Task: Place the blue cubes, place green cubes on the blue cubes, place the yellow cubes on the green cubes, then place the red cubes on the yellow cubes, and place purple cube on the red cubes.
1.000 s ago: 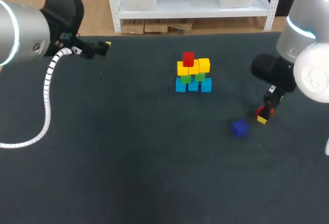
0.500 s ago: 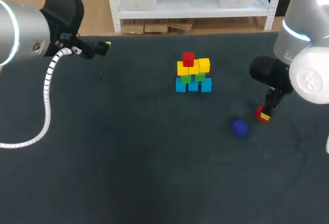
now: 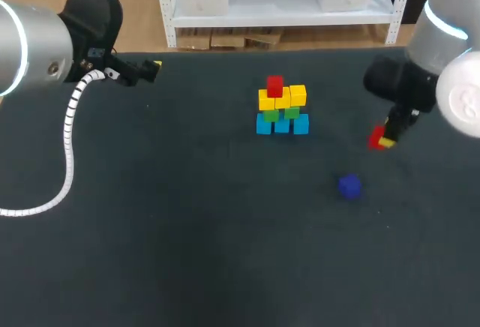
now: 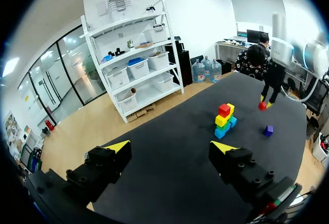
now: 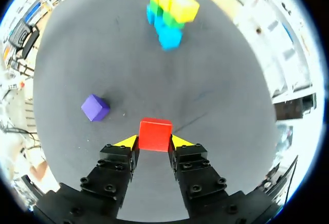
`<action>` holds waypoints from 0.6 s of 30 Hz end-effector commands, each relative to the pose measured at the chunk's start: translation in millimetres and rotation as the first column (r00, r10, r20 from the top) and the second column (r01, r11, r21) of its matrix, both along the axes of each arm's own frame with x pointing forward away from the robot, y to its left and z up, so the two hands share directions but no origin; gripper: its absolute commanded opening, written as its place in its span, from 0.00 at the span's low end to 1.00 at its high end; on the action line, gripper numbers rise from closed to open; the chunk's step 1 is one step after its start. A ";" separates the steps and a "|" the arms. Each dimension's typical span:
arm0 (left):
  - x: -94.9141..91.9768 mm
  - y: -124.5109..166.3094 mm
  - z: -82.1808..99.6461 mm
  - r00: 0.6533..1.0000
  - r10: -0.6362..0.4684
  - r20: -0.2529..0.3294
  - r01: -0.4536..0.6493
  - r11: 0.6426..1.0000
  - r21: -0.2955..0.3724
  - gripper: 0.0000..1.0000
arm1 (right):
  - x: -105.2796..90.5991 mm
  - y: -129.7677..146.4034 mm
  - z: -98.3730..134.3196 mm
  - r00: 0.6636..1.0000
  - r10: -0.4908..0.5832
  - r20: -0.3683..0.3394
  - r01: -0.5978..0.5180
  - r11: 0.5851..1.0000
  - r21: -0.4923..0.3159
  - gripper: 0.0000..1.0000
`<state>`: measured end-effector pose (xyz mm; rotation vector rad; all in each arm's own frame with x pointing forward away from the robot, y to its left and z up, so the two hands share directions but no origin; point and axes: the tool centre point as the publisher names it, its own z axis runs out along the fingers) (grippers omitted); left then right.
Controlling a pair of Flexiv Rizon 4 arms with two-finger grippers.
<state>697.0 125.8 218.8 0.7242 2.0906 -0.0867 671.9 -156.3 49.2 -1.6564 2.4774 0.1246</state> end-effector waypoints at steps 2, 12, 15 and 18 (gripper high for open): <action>1.3 0.9 -0.2 1.000 -0.005 -0.001 0.005 1.000 -0.003 1.00 | 8.3 6.6 39.7 0.991 0.098 0.086 -0.101 0.994 0.034 0.00; 1.3 0.9 -0.2 1.000 -0.005 -0.001 0.005 1.000 -0.003 1.00 | 36.0 54.3 86.7 0.940 0.266 0.214 -0.274 0.962 0.006 0.00; 1.3 0.9 -0.2 1.000 -0.005 -0.001 0.005 1.000 -0.003 1.00 | 46.2 68.3 89.8 0.925 0.306 0.225 -0.312 0.950 -0.008 0.00; 1.3 0.9 -0.2 1.000 -0.005 -0.001 0.005 1.000 -0.003 1.00 | 53.0 81.5 93.2 0.904 0.351 0.243 -0.356 0.934 -0.027 0.00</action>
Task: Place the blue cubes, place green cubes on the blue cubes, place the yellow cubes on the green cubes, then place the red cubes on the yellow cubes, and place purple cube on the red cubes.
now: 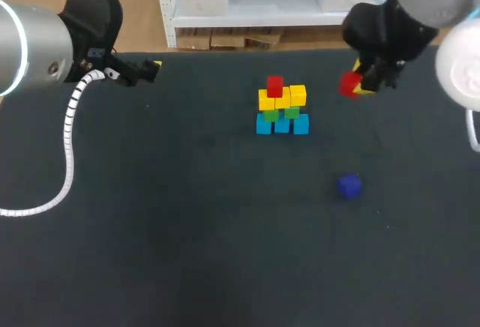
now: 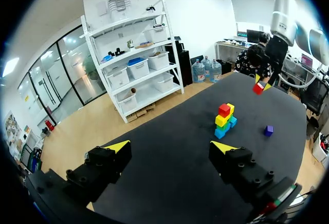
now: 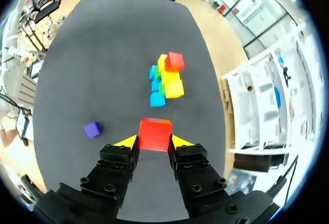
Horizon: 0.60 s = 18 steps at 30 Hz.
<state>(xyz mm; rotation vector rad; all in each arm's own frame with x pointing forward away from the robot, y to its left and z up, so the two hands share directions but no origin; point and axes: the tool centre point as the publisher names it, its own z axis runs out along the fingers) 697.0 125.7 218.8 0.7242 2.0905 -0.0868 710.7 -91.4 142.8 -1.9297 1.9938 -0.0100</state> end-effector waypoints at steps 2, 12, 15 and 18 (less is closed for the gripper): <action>1.3 0.9 -0.2 1.000 -0.005 -0.001 0.005 1.000 -0.002 1.00 | 15.1 25.7 1.4 0.998 0.057 0.000 -0.057 0.998 -0.016 0.00; 1.3 0.9 -0.2 1.000 -0.005 -0.001 0.005 1.000 -0.002 1.00 | 27.9 59.1 -5.2 0.989 0.146 0.014 -0.145 0.987 -0.072 0.00; 1.3 0.9 -0.2 1.000 -0.005 -0.001 0.005 1.000 -0.002 1.00 | 30.9 64.6 -6.8 0.987 0.157 0.021 -0.154 0.984 -0.095 0.00; 1.3 0.9 -0.2 1.000 -0.005 -0.001 0.005 1.000 -0.002 1.00 | 37.2 68.5 -9.9 0.987 0.160 0.007 -0.158 0.981 -0.113 0.00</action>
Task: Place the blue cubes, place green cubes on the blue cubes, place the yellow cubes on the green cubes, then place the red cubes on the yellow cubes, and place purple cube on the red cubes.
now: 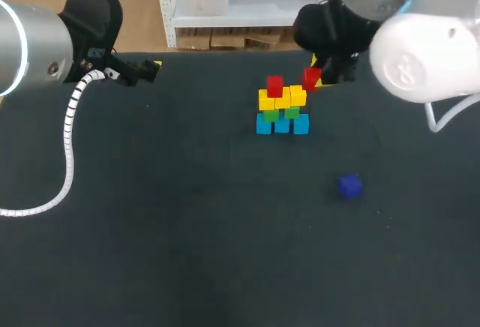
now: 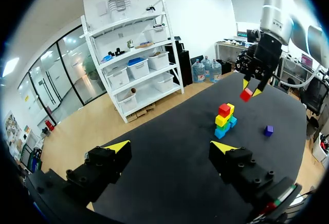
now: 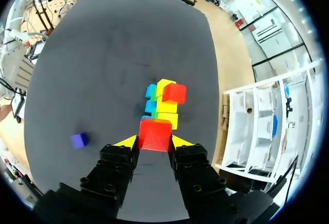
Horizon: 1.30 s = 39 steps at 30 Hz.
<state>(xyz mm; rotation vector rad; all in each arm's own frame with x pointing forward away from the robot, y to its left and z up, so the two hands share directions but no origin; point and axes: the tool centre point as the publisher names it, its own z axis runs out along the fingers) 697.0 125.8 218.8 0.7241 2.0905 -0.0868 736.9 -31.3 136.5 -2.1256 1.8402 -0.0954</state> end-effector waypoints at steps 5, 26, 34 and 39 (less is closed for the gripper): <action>1.3 0.9 -0.2 1.000 -0.005 -0.001 0.005 1.000 -0.002 1.00 | 22.6 12.8 -9.3 0.998 -0.006 -0.055 0.004 0.999 -0.041 0.00; 1.3 0.9 -0.2 1.000 -0.005 -0.001 0.005 1.000 -0.002 1.00 | 43.8 23.9 -24.4 0.984 0.005 -0.175 -0.025 0.994 -0.108 0.00; 1.3 0.9 -0.2 1.000 -0.005 -0.001 0.005 1.000 -0.002 1.00 | 46.5 25.2 -30.4 0.979 0.000 -0.204 -0.025 0.993 -0.119 0.00; 1.3 0.9 -0.2 1.000 -0.005 -0.001 0.005 1.000 -0.002 1.00 | 47.5 25.6 -32.7 0.978 -0.006 -0.209 -0.019 0.993 -0.117 0.00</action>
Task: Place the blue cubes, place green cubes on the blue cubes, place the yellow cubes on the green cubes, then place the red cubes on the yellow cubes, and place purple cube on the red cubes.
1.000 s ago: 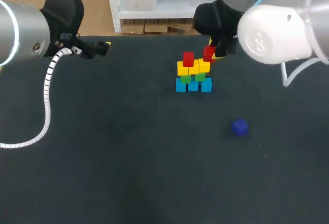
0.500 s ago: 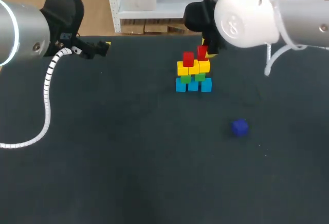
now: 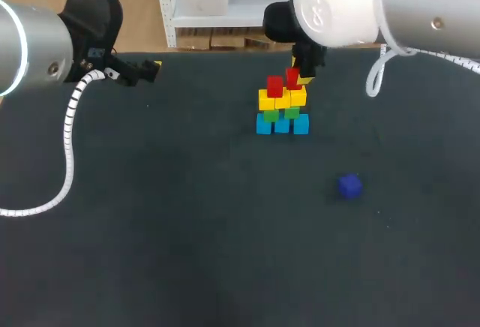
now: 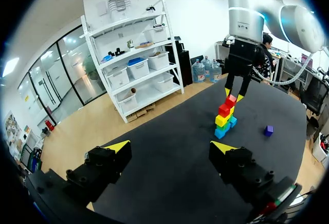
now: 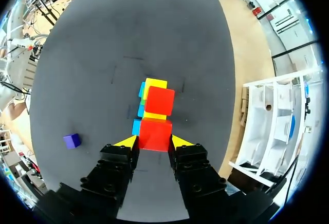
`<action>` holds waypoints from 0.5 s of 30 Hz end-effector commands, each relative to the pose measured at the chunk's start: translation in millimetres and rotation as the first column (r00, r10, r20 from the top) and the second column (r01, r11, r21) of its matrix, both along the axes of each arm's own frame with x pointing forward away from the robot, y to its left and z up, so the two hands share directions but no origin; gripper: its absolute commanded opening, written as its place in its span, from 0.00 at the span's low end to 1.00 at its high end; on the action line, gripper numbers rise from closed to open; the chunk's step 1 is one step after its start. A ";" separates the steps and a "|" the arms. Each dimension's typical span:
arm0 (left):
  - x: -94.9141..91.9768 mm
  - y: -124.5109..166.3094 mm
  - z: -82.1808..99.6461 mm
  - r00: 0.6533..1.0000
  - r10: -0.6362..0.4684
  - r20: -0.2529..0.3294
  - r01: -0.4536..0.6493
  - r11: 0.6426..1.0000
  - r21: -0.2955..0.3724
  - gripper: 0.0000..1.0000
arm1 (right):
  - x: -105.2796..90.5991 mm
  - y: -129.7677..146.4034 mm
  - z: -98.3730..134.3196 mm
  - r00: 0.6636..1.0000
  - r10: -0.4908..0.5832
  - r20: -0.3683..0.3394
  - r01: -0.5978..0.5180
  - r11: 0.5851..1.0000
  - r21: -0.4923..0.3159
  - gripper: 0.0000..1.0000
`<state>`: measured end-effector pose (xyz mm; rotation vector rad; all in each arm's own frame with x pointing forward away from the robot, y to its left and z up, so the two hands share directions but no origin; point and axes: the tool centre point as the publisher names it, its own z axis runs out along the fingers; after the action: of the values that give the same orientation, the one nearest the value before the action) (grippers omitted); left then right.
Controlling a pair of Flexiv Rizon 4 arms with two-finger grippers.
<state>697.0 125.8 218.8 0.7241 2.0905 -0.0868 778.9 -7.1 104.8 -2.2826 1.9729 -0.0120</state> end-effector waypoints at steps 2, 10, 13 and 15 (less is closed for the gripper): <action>1.3 0.9 -0.2 1.000 -0.005 -0.001 0.005 1.000 -0.002 1.00 | 5.9 1.2 -2.2 0.999 -0.002 -0.035 0.002 1.000 -0.003 0.00; 1.3 0.9 -0.2 1.000 -0.005 -0.001 0.005 1.000 -0.002 1.00 | 7.3 0.2 -6.9 0.999 -0.011 -0.039 0.011 1.000 -0.014 0.00; 1.3 0.9 -0.2 1.000 -0.005 -0.001 0.005 1.000 -0.002 1.00 | 6.8 0.5 -7.7 0.999 -0.012 -0.040 0.011 1.000 -0.015 0.00; 1.3 0.9 -0.2 1.000 -0.005 -0.001 0.005 1.000 -0.002 1.00 | 6.3 1.1 -8.1 0.999 -0.011 -0.042 0.010 1.000 -0.015 0.01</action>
<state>697.0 125.8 218.8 0.7241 2.0904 -0.0868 783.5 -6.7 96.8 -2.2971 2.0107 0.0143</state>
